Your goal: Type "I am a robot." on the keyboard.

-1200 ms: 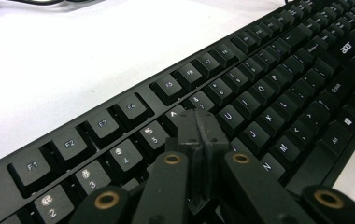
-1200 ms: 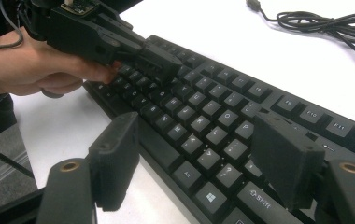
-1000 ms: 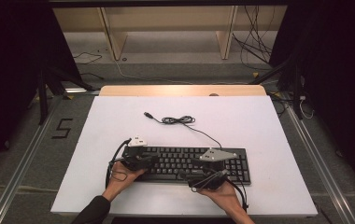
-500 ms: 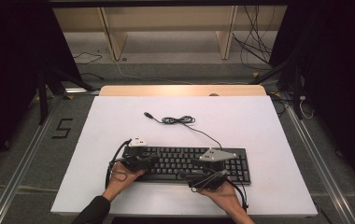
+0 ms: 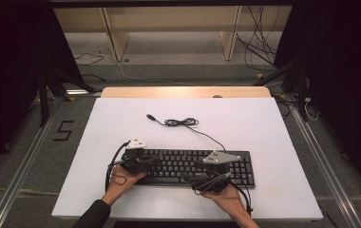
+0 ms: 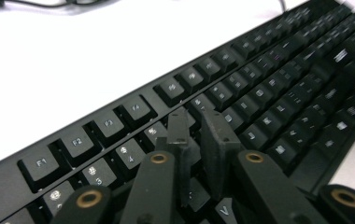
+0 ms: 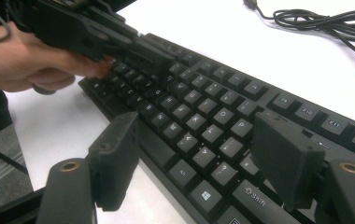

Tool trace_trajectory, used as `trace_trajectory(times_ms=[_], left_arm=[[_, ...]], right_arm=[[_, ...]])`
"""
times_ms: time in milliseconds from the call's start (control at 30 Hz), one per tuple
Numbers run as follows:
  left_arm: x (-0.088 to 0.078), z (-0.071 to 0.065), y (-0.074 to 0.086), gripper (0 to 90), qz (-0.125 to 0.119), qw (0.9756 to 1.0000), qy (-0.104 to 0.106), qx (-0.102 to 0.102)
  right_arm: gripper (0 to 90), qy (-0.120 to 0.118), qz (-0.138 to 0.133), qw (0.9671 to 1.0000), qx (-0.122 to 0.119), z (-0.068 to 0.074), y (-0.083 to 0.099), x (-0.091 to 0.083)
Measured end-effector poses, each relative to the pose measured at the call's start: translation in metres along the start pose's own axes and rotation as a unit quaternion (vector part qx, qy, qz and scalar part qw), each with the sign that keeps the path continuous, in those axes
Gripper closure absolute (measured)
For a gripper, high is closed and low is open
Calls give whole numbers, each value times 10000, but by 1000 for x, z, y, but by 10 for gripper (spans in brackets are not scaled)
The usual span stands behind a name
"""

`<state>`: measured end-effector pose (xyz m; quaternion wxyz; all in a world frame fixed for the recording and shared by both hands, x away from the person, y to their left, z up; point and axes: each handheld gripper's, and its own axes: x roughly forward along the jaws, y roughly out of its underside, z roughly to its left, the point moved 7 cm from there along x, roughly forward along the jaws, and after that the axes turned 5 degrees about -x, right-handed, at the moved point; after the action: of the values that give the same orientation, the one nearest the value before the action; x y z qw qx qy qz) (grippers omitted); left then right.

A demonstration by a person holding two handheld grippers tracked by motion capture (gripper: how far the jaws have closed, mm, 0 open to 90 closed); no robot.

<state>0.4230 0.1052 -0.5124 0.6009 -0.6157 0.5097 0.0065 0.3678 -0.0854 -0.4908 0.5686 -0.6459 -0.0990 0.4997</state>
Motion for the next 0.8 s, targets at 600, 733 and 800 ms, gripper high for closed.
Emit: trace_trajectory(times_ms=[600,733,800], left_arm=[[-25,-8,0,447,-459,9976,491,-137],[-31,-7,2,387,-599,9966,542,-176],[-34,-7,3,366,-654,9961,561,-193]], right_arm=[[342,53,-12,10000,30,-5,1,2],[347,41,-8,10000,42,-5,1,2],[350,26,-12,10000,53,-5,1,3]])
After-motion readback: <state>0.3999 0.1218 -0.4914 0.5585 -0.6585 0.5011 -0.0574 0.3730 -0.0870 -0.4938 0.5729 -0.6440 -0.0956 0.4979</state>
